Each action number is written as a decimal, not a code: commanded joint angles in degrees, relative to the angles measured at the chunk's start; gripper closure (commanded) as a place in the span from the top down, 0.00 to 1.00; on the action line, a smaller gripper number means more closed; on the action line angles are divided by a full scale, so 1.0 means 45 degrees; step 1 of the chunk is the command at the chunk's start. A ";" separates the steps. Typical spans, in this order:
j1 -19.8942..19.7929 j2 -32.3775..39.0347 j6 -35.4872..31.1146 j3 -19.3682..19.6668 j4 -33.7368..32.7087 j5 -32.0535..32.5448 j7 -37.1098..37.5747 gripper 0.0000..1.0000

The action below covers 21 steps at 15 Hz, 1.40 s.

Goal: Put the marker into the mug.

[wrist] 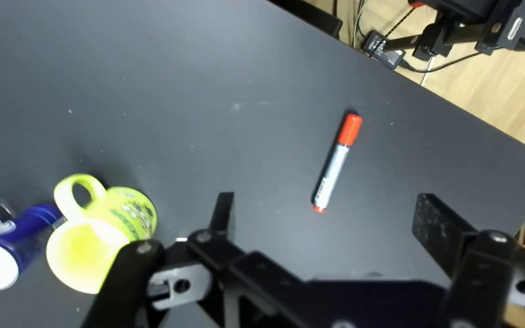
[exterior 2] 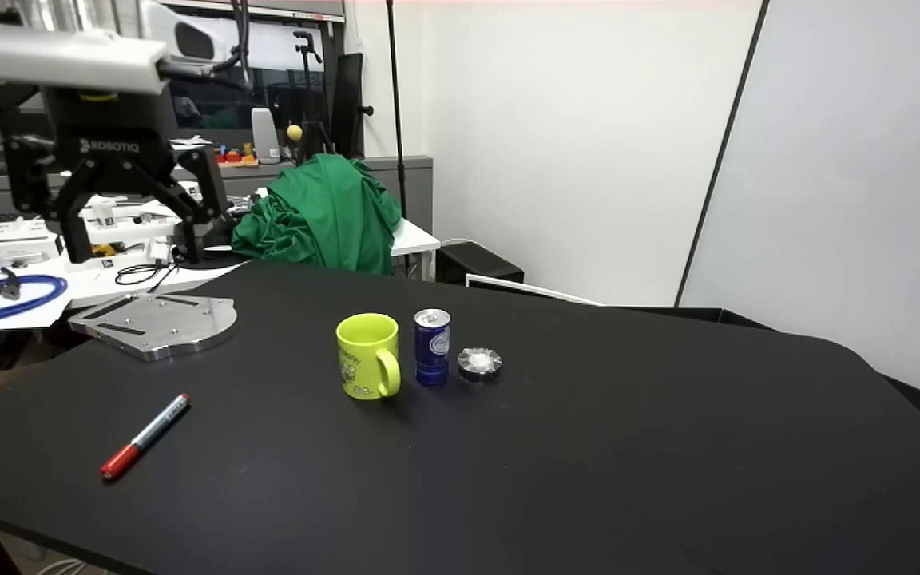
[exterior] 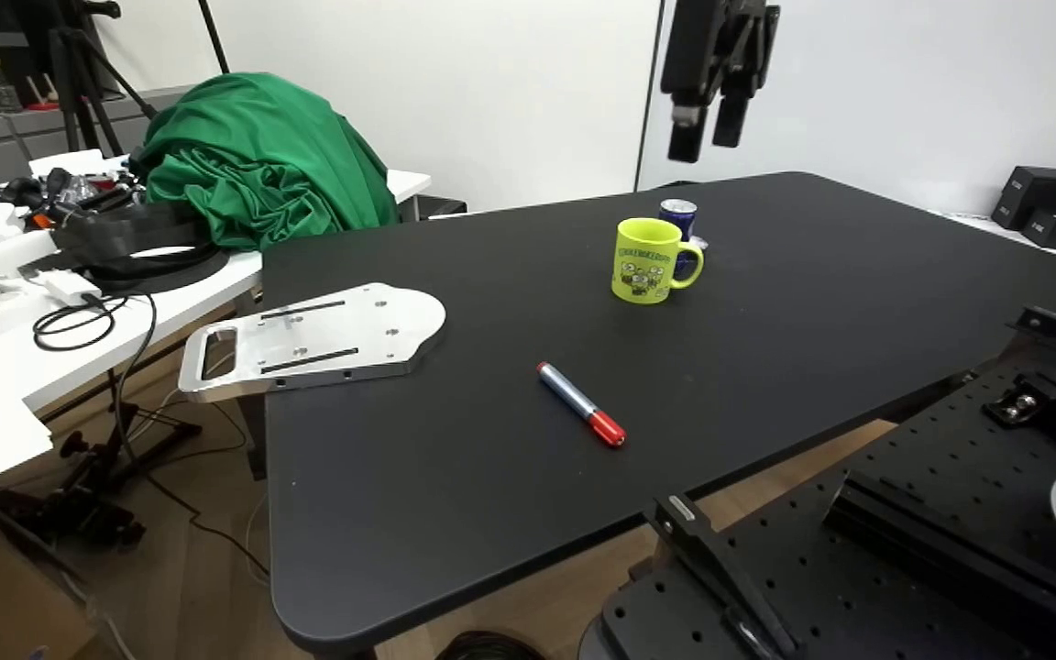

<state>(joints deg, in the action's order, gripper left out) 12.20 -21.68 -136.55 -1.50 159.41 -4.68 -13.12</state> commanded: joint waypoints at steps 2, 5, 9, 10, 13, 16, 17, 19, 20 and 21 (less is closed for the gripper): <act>0.0239 0.3028 -0.3908 -0.1978 -0.0007 0.0572 0.2967 1.00; -0.0989 0.4928 -0.4702 -0.3531 -0.0485 0.1264 0.5777 1.00; 0.0152 0.6752 -0.4937 -0.2657 -0.1114 0.2549 0.9187 1.00; 0.0506 0.7295 -0.5040 -0.2471 -0.1343 0.2871 0.9969 1.00; 0.1339 0.8630 -0.5670 -0.2122 -0.1836 0.2277 1.0498 1.00; 0.1695 0.9883 -0.6862 -0.2194 -0.2246 0.1068 0.9788 1.00; 0.1719 1.0251 -0.7190 -0.2266 -0.2400 0.0616 0.9580 1.00; 0.1765 1.0877 -0.7653 -0.2250 -0.2728 -0.0045 0.9165 1.00; 0.1758 1.1108 -0.7707 -0.2229 -0.2904 -0.0279 0.8978 1.00; 0.1692 1.1319 -0.7679 -0.2215 -0.3081 -0.0481 0.8780 1.00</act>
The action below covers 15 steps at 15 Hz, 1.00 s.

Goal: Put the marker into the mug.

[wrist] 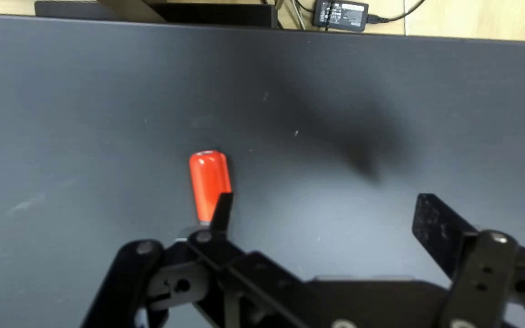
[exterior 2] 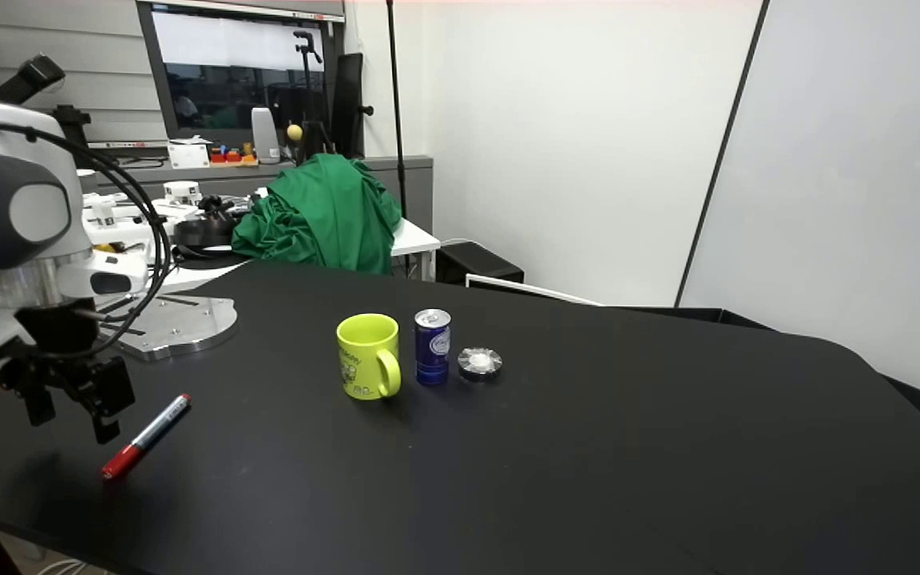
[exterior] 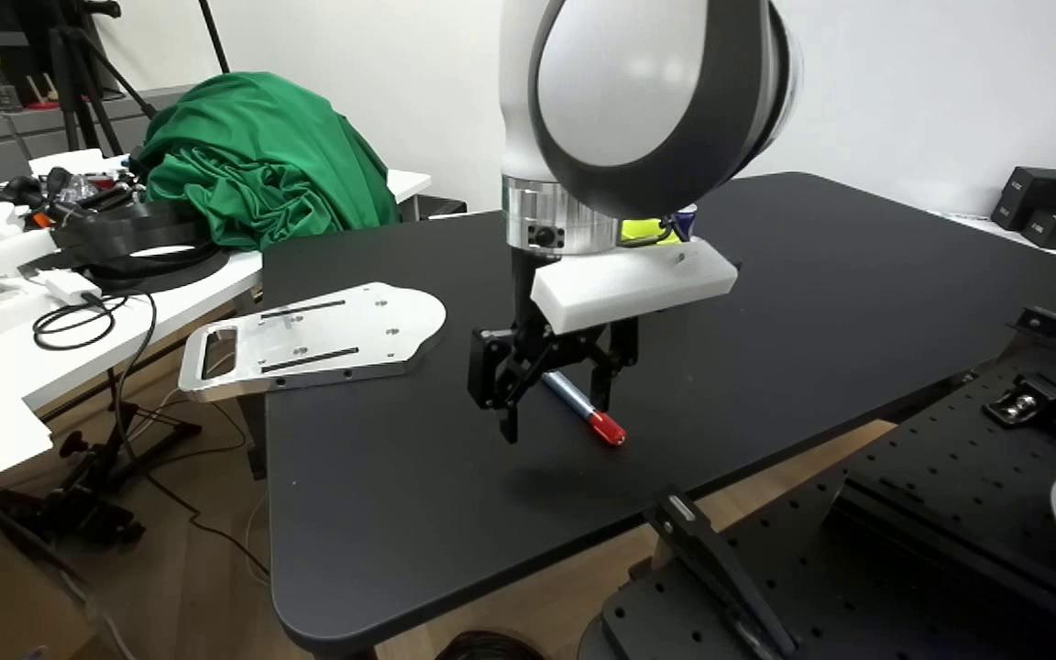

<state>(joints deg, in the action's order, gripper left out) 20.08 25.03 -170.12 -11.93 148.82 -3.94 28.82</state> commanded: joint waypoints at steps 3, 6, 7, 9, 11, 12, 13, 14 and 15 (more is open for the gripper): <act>-0.0219 0.1308 0.0078 0.0318 -0.1219 -0.1004 -0.0976 1.00; -0.0373 0.1518 0.0329 0.0571 -0.1602 -0.1136 -0.1276 1.00; -0.0381 0.1619 0.0348 0.0697 -0.1699 -0.1158 -0.1336 1.00; -0.0325 0.1814 0.0405 0.0952 -0.1836 -0.1099 -0.1376 1.00; -0.0256 0.1944 0.0564 0.1146 -0.1964 -0.1058 -0.1390 1.00; -0.0292 0.1930 0.0786 0.1146 -0.2038 -0.1075 -0.1417 1.00; -0.0422 0.1852 0.1101 0.1029 -0.2093 -0.1143 -0.1467 1.00; -0.0465 0.1683 0.1481 0.0982 -0.2155 -0.1159 -0.1468 1.00; -0.0468 0.1474 0.1927 0.0999 -0.2233 -0.1140 -0.1446 1.00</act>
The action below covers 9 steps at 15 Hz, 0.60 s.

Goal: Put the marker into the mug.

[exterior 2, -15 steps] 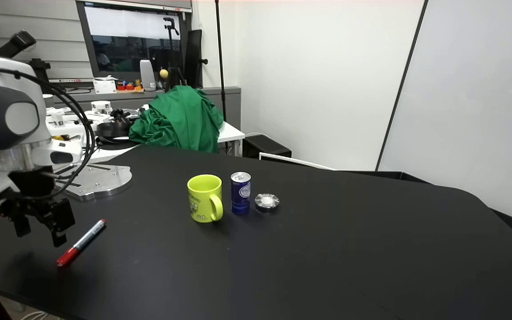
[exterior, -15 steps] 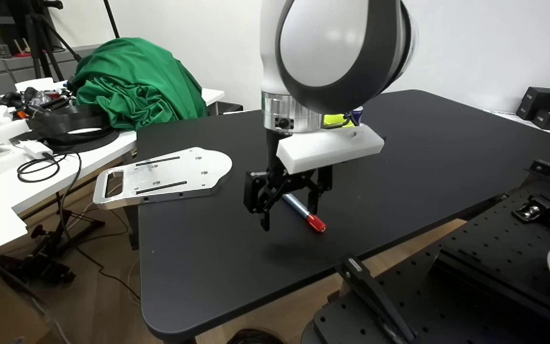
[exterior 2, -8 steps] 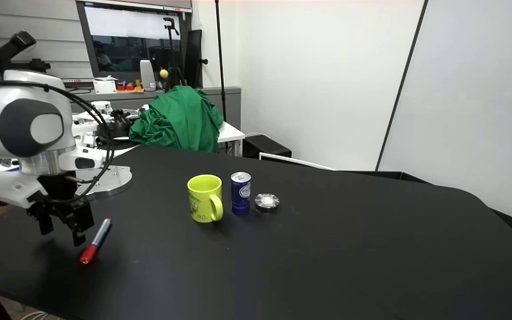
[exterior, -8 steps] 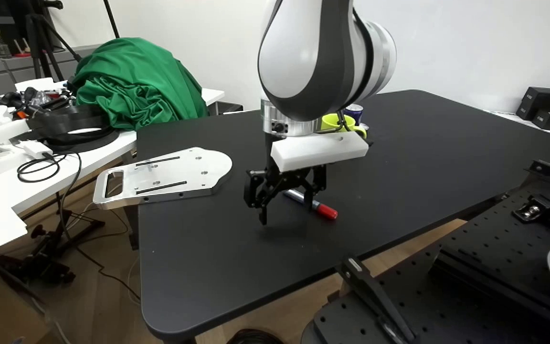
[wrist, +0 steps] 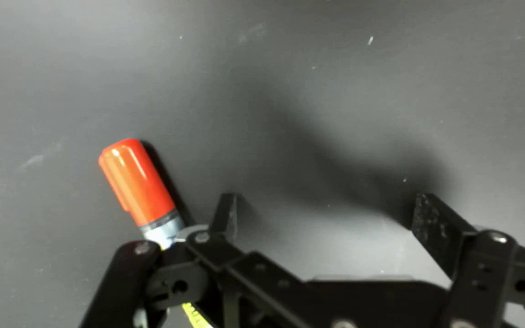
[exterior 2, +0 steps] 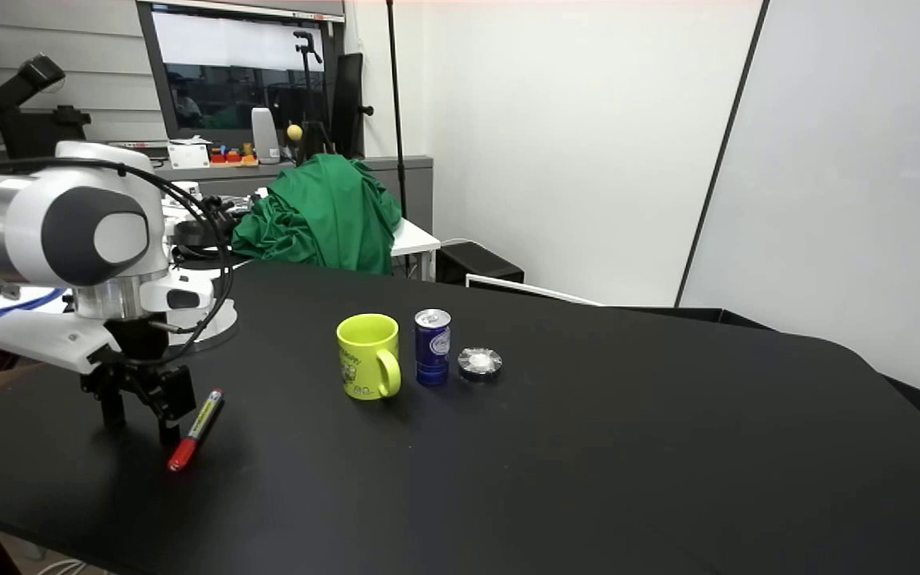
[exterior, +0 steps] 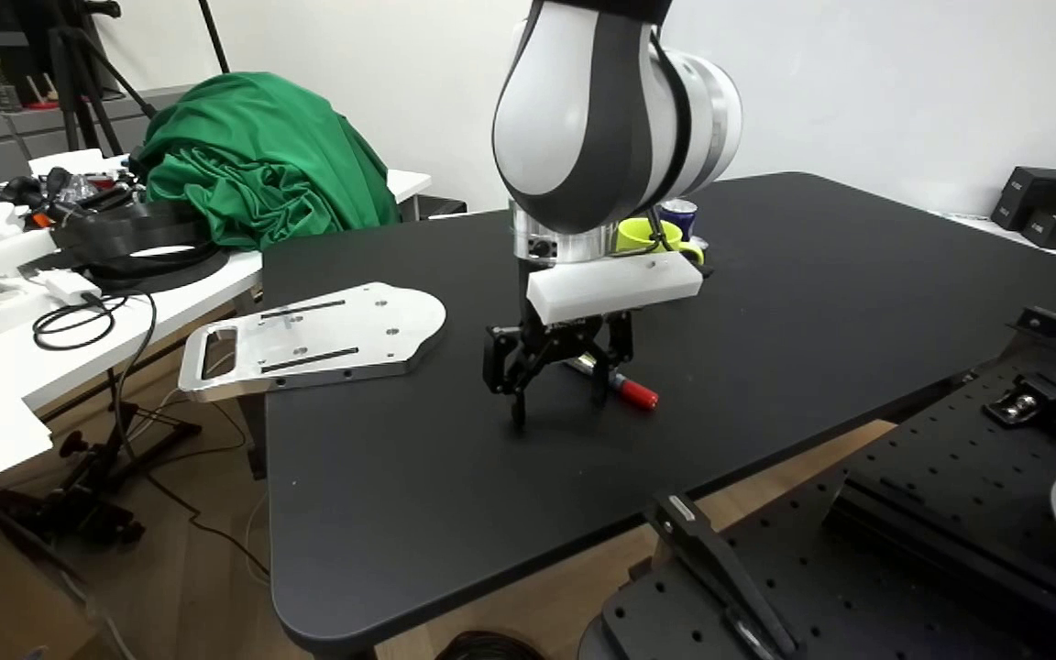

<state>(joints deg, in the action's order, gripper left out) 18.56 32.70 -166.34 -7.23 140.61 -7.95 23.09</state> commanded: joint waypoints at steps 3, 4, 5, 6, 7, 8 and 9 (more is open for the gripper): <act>-0.0206 -0.0699 0.2065 0.0088 -0.0590 -0.0126 -0.0203 1.00; -0.0251 -0.0818 0.2296 0.0124 -0.0648 -0.0115 -0.0211 1.00; -0.0298 -0.0930 0.2538 0.0161 -0.0711 -0.0096 -0.0220 1.00; -0.0387 -0.1023 0.2817 0.0174 -0.0788 -0.0093 -0.0255 1.00; -0.0427 -0.1117 0.2985 0.0230 -0.0817 -0.0045 -0.0250 1.00; -0.0474 -0.1197 0.3114 0.0272 -0.0838 -0.0004 -0.0250 1.00; -0.0491 -0.1269 0.3178 0.0365 -0.0843 0.0079 -0.0230 1.00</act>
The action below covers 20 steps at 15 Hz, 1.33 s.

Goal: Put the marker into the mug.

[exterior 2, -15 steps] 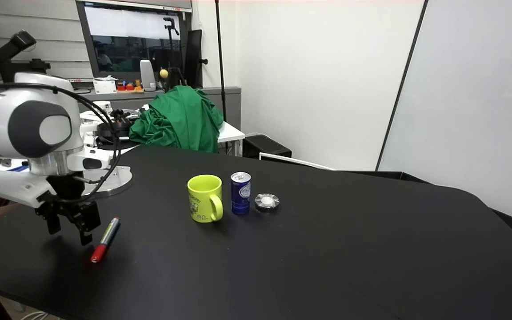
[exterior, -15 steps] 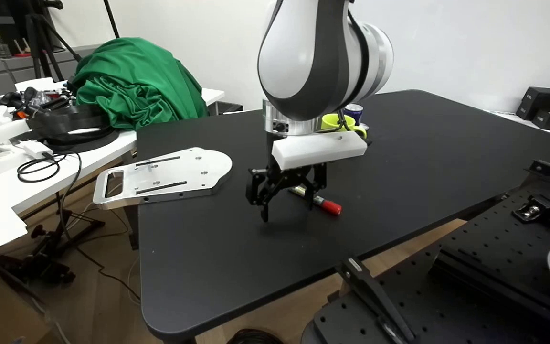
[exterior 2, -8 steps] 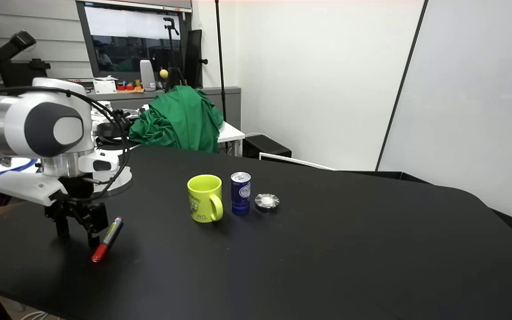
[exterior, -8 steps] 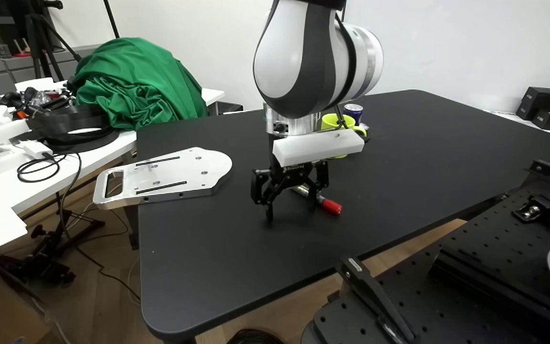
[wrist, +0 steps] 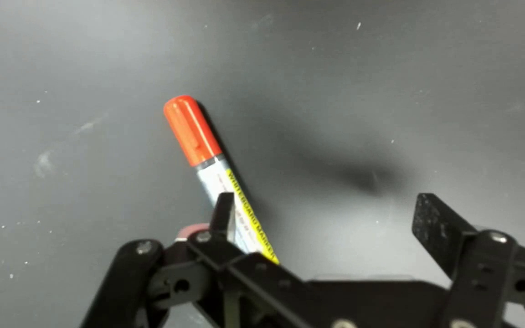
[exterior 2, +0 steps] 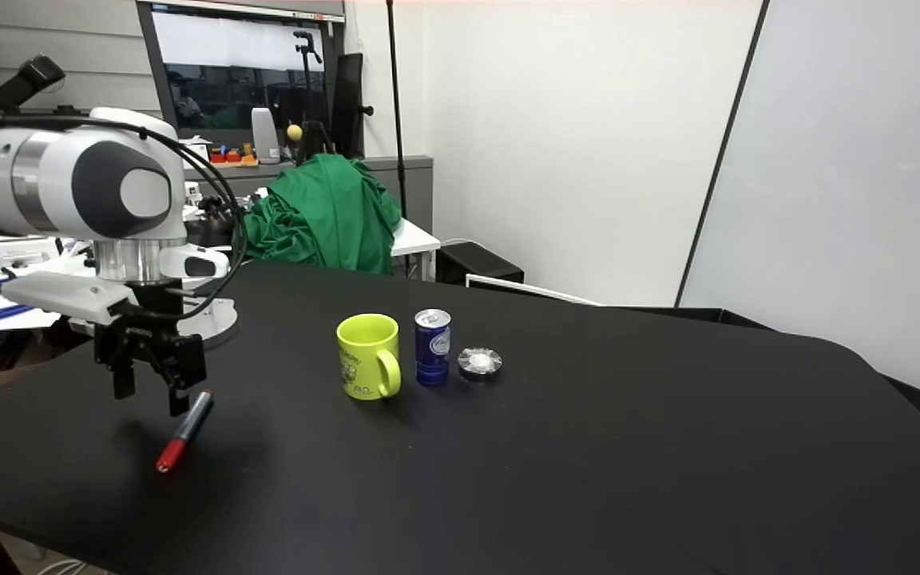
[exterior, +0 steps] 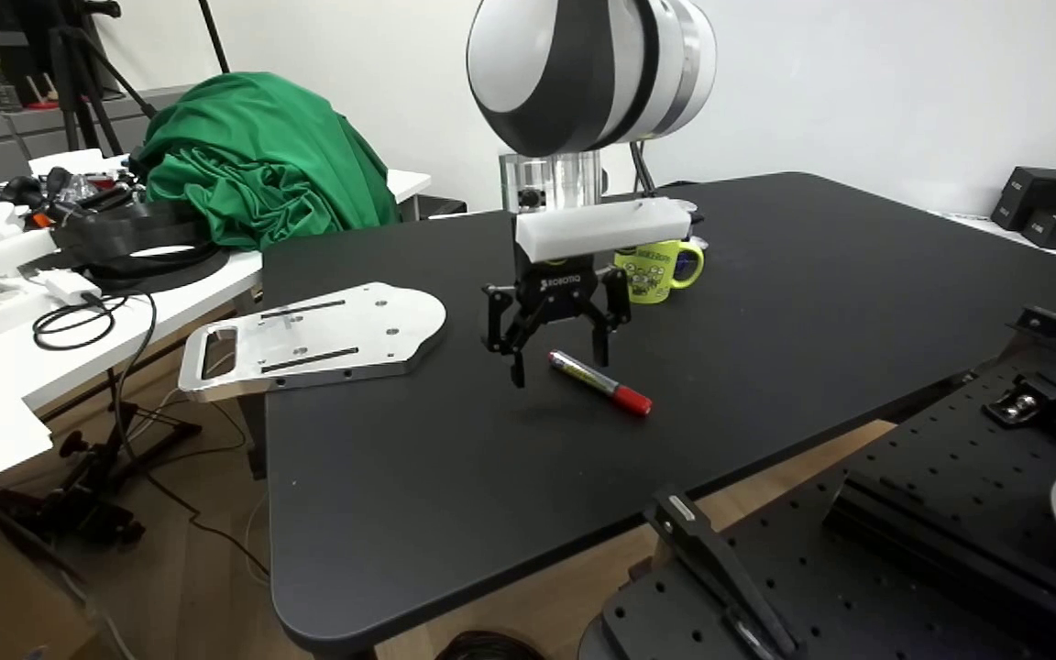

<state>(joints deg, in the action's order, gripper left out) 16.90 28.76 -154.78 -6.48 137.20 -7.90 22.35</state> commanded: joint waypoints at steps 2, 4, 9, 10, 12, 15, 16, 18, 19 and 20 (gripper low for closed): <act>-0.0191 -0.0457 0.0650 0.0354 -0.0082 0.0176 -0.0097 1.00; -0.0274 -0.0387 0.0570 0.0463 -0.0071 0.0209 -0.0202 1.00; -0.0239 0.0097 0.0361 0.0686 -0.0096 0.0305 -0.0225 1.00; -0.0225 0.0185 0.0339 0.0694 -0.0104 0.0302 -0.0219 1.00; -0.0160 0.0368 0.0284 0.0697 -0.0121 0.0305 -0.0179 1.00; -0.0005 0.0622 0.0065 0.0768 -0.0093 0.0496 -0.0168 0.72; 0.0020 0.0703 0.0023 0.0768 -0.0097 0.0539 -0.0166 0.67; 0.0081 0.0816 -0.0015 0.0776 -0.0101 0.0552 -0.0150 0.51; 0.0119 0.0840 -0.0030 0.0780 -0.0110 0.0554 -0.0137 0.45; 0.0143 0.0806 -0.0011 0.0758 -0.0128 0.0539 -0.0145 0.38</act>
<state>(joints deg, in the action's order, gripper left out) 16.76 31.78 -154.78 -3.83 137.11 -6.47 21.10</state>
